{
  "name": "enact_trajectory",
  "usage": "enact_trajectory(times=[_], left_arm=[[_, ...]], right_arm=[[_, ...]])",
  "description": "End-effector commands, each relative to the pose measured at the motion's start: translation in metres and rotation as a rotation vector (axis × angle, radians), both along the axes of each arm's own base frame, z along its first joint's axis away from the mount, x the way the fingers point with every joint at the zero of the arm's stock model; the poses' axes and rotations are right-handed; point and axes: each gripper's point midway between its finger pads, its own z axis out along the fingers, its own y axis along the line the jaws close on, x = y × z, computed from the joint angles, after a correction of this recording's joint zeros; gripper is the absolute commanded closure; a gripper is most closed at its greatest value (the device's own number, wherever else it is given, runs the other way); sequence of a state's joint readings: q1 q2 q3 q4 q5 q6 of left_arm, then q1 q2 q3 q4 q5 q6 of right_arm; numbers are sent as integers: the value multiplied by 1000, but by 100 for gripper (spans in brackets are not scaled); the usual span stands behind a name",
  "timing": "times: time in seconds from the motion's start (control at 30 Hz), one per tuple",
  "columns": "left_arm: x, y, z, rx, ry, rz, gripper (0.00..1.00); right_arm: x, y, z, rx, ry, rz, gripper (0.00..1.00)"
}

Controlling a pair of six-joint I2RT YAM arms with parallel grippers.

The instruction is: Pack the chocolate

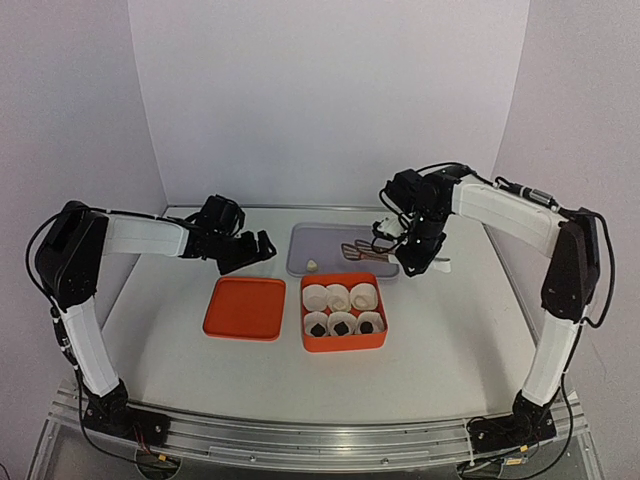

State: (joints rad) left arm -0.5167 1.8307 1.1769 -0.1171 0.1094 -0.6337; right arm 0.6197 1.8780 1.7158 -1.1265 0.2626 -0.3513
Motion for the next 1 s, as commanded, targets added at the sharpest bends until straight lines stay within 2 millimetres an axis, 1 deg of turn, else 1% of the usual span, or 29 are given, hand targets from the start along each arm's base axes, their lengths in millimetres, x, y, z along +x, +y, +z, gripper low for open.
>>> enact_trajectory(times=[0.0, 0.1, 0.13, 0.17, 0.27, 0.3, 0.37, 0.43, 0.63, 0.7, 0.87, 0.97], left_arm=[[20, -17, 10, -4, 5, -49, 0], [26, -24, 10, -7, 4, -73, 0], [27, -25, 7, -5, 2, -77, 0], [29, -25, 6, -2, -2, -73, 0], [32, -28, 8, -10, -11, -78, 0], [33, -29, 7, -10, -9, -82, 0], [35, -31, 7, -7, -8, -90, 0], [36, -31, 6, 1, 0, -90, 0], [36, -31, 5, -1, 7, -86, 0], [37, -31, 5, 0, 8, -83, 0], [38, -31, 6, -2, 3, -82, 0], [37, -32, 4, -1, 5, -86, 0]], right_arm=[[39, 7, 9, -24, -67, 112, 67], [51, 20, -1, -19, -51, 176, 64], [56, 25, -7, -15, -43, 187, 64], [62, 30, -7, -9, -51, 200, 64], [77, 40, -19, -27, -49, 248, 63], [80, 43, -23, -32, -46, 272, 62], [83, 51, -23, -27, -50, 316, 61], [80, 58, -25, -32, -43, 371, 60], [73, 63, -31, -27, -18, 439, 58], [76, 63, -34, -48, -23, 449, 58], [95, 62, -47, -123, -50, 434, 59], [97, 67, -55, -139, -49, 444, 59]])
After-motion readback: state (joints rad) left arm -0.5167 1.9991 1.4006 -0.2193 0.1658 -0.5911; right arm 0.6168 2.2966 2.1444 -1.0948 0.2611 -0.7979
